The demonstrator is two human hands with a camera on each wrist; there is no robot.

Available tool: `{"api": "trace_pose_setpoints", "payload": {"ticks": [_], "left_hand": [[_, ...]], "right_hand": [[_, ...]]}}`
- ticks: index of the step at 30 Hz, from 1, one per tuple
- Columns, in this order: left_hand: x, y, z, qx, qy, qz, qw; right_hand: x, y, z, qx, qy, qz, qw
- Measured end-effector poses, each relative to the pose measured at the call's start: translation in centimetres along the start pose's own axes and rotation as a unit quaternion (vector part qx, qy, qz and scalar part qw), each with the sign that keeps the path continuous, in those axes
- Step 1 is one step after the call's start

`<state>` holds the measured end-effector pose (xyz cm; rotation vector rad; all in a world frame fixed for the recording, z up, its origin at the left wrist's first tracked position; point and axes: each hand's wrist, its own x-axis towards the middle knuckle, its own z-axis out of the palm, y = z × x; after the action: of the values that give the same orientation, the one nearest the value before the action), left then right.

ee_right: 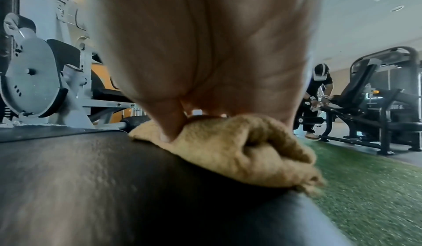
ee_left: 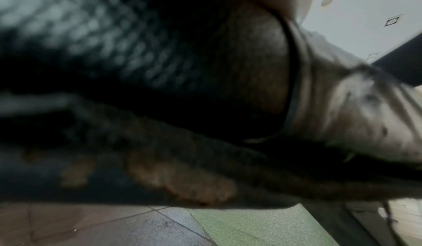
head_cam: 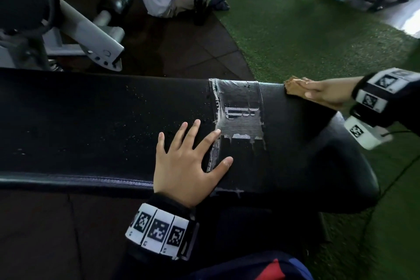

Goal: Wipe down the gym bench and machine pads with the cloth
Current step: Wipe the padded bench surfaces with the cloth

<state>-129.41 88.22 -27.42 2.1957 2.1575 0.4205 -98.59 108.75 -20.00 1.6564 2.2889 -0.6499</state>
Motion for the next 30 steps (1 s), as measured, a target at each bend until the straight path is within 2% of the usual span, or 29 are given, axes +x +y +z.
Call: {"api": "trace_pose_setpoints", "payload": {"ticks": [3, 7, 9, 13, 15, 17, 20, 25, 30], "left_hand": [[-0.1, 0.0, -0.1, 0.005, 0.001, 0.001, 1.000], [-0.1, -0.1, -0.1, -0.004, 0.005, 0.005, 1.000], [-0.1, -0.1, 0.0, -0.005, 0.005, 0.006, 1.000], [-0.1, -0.2, 0.0, -0.002, 0.002, 0.007, 1.000], [0.0, -0.2, 0.1, 0.001, -0.002, 0.008, 1.000], [0.0, -0.1, 0.0, 0.004, -0.007, 0.010, 1.000], [0.0, -0.2, -0.1, 0.004, -0.011, 0.012, 1.000], [0.0, -0.7, -0.3, -0.010, -0.012, 0.019, 1.000], [0.0, -2.4, -0.9, -0.005, -0.013, 0.005, 1.000]], "right_hand": [[1.5, -3.4, -0.4, -0.031, -0.013, -0.017, 0.999], [0.3, -6.6, 1.8, -0.084, -0.031, -0.113, 0.990], [-1.7, -6.1, 3.4, -0.090, -0.044, -0.147, 0.984], [-5.7, -2.2, 4.2, -0.037, -0.066, -0.187, 0.979], [-6.5, -0.3, 3.6, 0.013, -0.054, -0.160, 0.986], [-6.0, 0.9, 2.7, 0.065, -0.020, -0.085, 0.994], [-3.4, 0.8, 1.5, 0.044, -0.013, -0.021, 0.999], [1.5, -2.0, 0.4, -0.032, -0.004, -0.024, 0.999], [2.6, -2.8, 0.1, -0.011, -0.030, -0.043, 0.999]]}}
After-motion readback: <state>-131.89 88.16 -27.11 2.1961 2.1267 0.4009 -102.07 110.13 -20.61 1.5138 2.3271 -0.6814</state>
